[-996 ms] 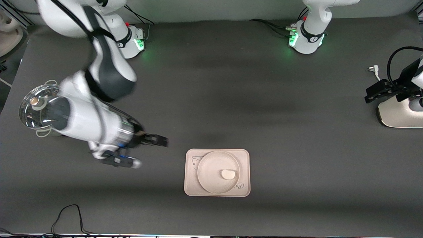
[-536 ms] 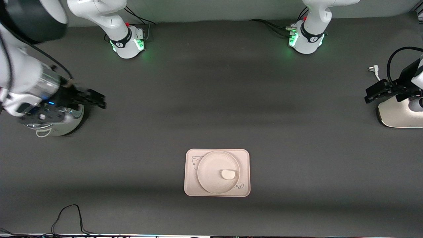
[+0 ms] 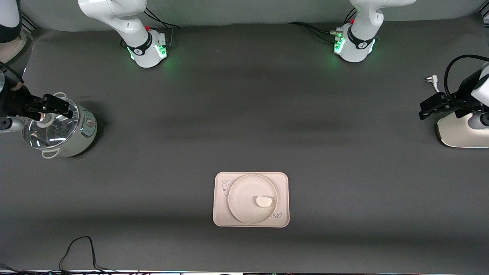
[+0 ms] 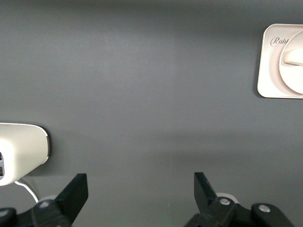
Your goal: Place bun in plate and plate on tray
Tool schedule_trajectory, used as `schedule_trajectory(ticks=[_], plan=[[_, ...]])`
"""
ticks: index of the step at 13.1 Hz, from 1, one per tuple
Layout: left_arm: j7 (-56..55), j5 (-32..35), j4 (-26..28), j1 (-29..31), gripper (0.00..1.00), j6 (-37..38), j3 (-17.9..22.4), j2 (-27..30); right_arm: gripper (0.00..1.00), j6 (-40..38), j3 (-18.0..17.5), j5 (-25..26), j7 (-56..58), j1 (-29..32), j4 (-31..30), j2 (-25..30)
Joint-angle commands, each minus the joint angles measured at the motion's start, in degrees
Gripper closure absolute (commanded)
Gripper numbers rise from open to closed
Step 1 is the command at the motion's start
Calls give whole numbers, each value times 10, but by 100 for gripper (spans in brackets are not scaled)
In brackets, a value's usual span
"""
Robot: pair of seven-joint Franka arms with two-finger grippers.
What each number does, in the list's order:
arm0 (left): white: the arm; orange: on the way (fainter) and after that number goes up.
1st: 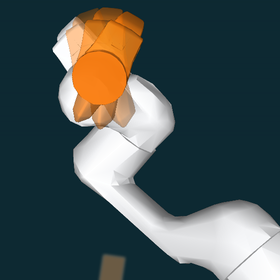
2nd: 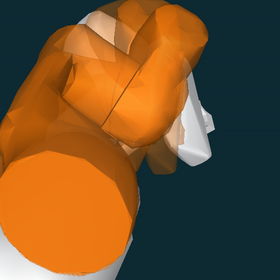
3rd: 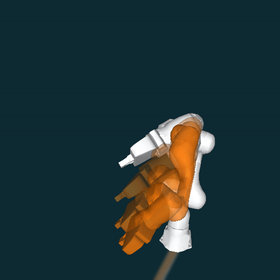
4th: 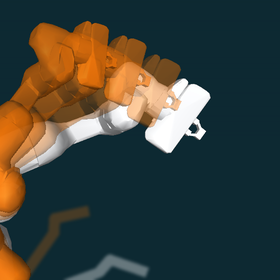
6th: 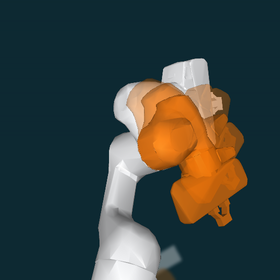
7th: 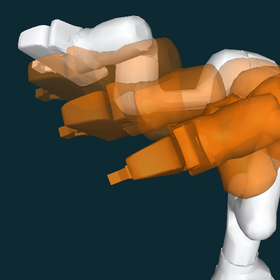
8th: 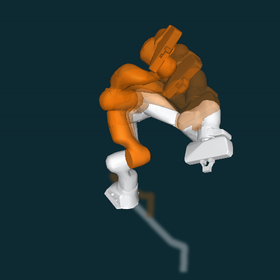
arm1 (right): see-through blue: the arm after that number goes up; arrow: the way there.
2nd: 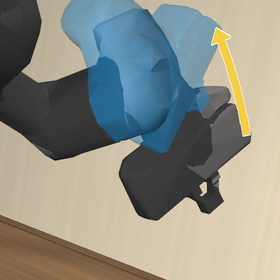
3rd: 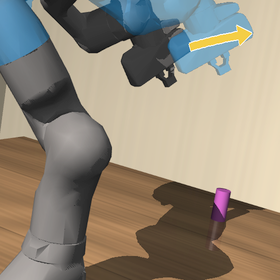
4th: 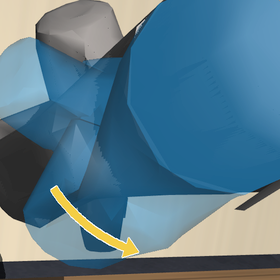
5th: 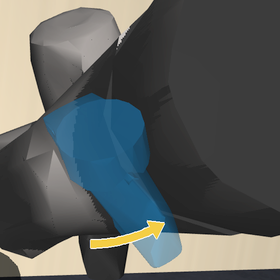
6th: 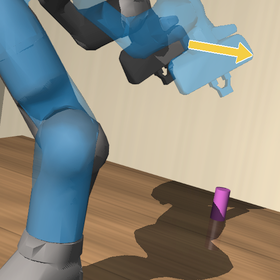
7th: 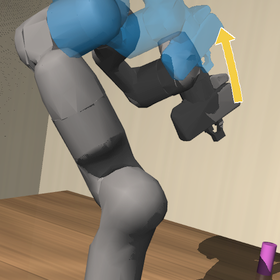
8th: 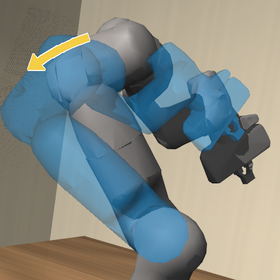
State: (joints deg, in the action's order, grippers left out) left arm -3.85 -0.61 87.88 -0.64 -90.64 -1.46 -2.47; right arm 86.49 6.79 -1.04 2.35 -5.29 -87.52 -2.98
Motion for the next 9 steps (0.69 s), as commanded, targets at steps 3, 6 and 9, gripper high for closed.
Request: schedule_trajectory(ticks=[3, 6, 9], plan=[[7, 3, -5, -2, 0, -5, 2, -1, 0, 11, 4, 13, 5, -5, -17, 11], [4, 3, -5, -3, 0, -4, 2, -1, 0, 9, 4, 13, 4, -5, -17, 12], [9, 5, -5, -2, 0, -4, 2, -2, 0, 5, 4, 13, 5, -5, -16, 13]])
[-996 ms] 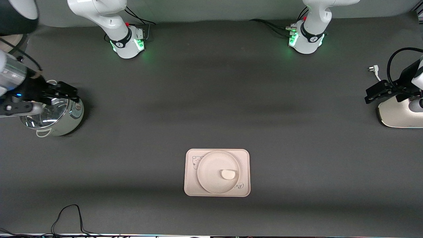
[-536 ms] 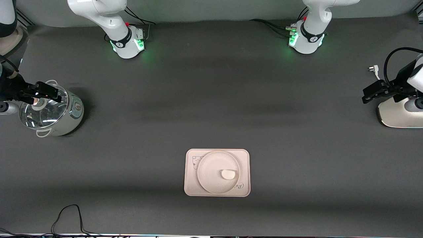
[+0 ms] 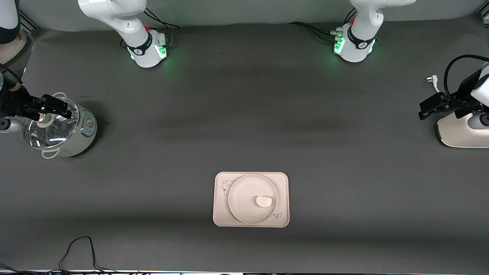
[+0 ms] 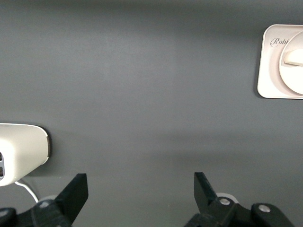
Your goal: Place bun in plate and plate on tray
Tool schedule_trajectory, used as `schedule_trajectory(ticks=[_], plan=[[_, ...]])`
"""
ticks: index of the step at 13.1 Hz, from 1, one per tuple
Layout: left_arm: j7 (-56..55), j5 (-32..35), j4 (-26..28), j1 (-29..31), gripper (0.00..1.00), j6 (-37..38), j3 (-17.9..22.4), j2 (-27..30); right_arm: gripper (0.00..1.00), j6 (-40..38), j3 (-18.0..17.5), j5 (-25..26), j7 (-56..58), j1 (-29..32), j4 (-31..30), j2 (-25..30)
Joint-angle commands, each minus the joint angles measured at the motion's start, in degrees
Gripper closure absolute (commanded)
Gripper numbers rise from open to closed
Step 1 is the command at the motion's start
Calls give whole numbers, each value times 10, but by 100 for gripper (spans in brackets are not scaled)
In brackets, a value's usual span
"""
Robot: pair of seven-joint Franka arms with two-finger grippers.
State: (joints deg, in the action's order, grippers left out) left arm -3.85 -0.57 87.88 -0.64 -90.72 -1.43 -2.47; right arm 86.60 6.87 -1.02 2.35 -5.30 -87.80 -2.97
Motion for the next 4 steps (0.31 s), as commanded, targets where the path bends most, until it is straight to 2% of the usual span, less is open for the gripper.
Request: schedule_trajectory(ticks=[1, 4], plan=[[9, 5, -5, -2, 0, -3, 2, -1, 0, 3, 3, 13, 5, -4, -13, 12], [9, 5, -5, -2, 0, -3, 2, -2, 0, 2, 3, 13, 4, -5, -12, 10]])
